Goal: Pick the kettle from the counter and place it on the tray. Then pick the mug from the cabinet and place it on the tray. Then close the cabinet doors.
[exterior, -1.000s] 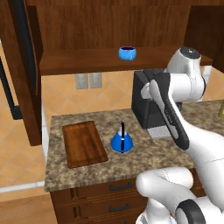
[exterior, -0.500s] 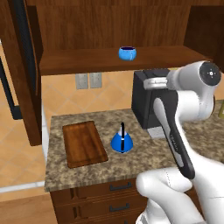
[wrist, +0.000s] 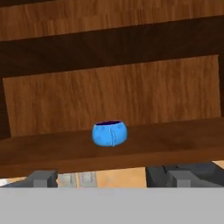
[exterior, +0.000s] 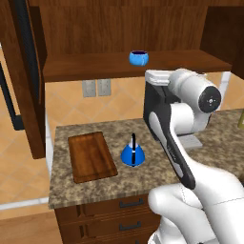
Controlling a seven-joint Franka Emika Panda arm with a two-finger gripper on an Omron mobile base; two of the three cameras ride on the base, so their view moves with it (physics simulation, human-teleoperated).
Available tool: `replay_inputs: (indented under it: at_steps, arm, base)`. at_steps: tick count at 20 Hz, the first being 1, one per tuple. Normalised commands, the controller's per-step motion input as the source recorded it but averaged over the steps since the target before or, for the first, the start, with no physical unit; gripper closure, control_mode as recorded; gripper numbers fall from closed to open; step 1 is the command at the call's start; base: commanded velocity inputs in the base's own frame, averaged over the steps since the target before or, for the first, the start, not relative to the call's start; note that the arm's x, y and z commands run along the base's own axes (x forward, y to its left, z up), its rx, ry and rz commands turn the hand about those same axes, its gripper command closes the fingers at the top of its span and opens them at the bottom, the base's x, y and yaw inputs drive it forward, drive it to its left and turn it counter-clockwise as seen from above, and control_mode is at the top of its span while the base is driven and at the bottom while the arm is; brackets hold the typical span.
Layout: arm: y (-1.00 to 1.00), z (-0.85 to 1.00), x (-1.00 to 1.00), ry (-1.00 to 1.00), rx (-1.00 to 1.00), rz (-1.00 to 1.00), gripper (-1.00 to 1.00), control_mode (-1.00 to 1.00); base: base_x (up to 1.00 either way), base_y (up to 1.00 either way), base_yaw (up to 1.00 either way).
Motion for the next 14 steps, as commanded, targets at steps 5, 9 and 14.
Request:
replay_inputs:
  at_steps: [5, 9, 14]
  arm:
    - [-0.02, 0.37, 0.30, -0.14, 0.03, 0.00, -1.00, -1.00]
    - [-0.12, 0.02, 0.22, 0.00, 0.03, 0.01, -1.00, -1.00]
    - [-0.10, -0.03, 0.14, 0.00, 0.00, 0.03, -1.00, -1.00]
  base:
    - [0.00, 0.00, 0.00]
    - [0.00, 0.00, 0.00]
    - [0.00, 0.00, 0.00]
